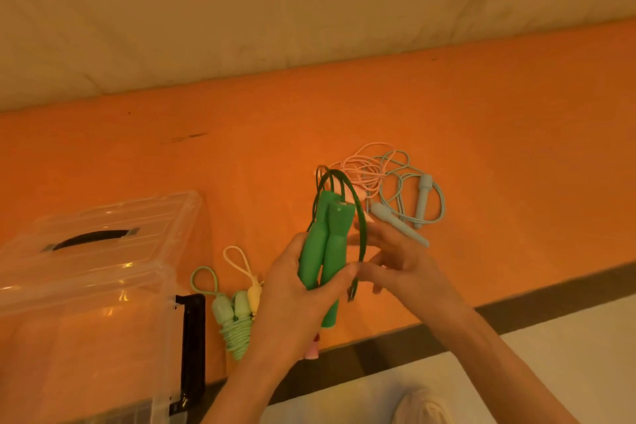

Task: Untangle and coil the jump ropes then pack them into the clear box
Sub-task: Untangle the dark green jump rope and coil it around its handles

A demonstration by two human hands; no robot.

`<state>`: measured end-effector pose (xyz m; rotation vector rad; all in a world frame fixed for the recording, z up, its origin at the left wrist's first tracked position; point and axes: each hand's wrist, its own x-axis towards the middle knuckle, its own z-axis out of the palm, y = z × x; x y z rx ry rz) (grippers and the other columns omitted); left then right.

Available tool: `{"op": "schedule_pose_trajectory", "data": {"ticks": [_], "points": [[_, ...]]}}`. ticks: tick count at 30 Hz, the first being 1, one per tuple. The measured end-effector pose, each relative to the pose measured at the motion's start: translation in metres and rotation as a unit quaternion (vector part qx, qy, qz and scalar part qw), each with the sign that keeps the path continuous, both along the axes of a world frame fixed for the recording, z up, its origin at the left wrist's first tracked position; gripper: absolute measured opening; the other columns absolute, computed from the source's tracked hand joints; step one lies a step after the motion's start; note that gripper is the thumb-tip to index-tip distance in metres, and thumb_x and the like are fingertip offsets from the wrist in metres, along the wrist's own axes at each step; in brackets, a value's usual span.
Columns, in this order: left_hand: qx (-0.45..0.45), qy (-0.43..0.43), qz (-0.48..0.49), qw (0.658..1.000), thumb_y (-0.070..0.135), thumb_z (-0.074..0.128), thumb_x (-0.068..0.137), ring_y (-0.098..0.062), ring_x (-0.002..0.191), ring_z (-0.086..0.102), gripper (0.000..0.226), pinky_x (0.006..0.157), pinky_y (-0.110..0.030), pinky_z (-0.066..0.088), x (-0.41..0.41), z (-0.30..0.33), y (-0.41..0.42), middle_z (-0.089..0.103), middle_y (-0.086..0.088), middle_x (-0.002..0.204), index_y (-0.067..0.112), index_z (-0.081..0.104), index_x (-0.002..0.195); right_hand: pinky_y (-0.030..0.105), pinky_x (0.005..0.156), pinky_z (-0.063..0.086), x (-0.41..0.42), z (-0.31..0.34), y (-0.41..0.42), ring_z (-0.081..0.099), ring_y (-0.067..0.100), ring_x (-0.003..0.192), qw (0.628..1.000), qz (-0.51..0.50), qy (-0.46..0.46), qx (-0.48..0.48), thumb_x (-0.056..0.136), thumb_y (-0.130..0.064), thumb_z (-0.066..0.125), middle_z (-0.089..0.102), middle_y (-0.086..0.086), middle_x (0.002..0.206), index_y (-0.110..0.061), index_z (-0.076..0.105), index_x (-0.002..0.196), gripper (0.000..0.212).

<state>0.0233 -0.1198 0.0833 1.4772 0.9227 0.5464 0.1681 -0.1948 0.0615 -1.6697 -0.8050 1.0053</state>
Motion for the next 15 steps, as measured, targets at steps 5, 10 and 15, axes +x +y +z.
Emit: {"op": "schedule_pose_trajectory", "data": {"ticks": [5, 10, 15], "points": [[0.033, -0.016, 0.035, 0.999, 0.011, 0.076, 0.079, -0.003, 0.058, 0.055, 0.02, 0.054, -0.016, 0.046, -0.009, 0.047, 0.008, 0.062, 0.002, 0.067, 0.013, 0.062, 0.093, 0.019, 0.045, 0.038, 0.029, 0.069, 0.001, 0.044, 0.007, 0.046, 0.982, -0.148, 0.064, 0.1, 0.094, -0.009, 0.055, 0.067, -0.001, 0.069, -0.009, 0.068, 0.091, 0.012], [0.099, 0.005, 0.028, 0.995, 0.012, 0.075, 0.081, 0.005, 0.044, 0.047, 0.02, 0.044, -0.007, 0.034, -0.023, 0.094, 0.015, 0.051, 0.021, 0.048, 0.009, 0.06, 0.094, 0.017, 0.051, 0.043, 0.053, 0.163, -0.013, 0.046, 0.004, 0.049, 0.96, -0.161, -0.007, 0.231, 0.099, -0.011, 0.048, 0.066, -0.006, 0.068, -0.018, 0.065, 0.097, 0.019], [0.117, 0.021, 0.031, 0.992, 0.019, 0.075, 0.081, 0.003, 0.043, 0.044, 0.023, 0.044, -0.01, 0.034, -0.037, 0.131, 0.006, 0.047, 0.022, 0.045, 0.01, 0.061, 0.097, 0.018, 0.055, 0.045, 0.059, 0.232, -0.04, 0.047, 0.009, 0.055, 0.928, -0.199, -0.116, 0.292, 0.098, -0.013, 0.05, 0.063, -0.007, 0.066, -0.017, 0.066, 0.102, 0.017]]}}
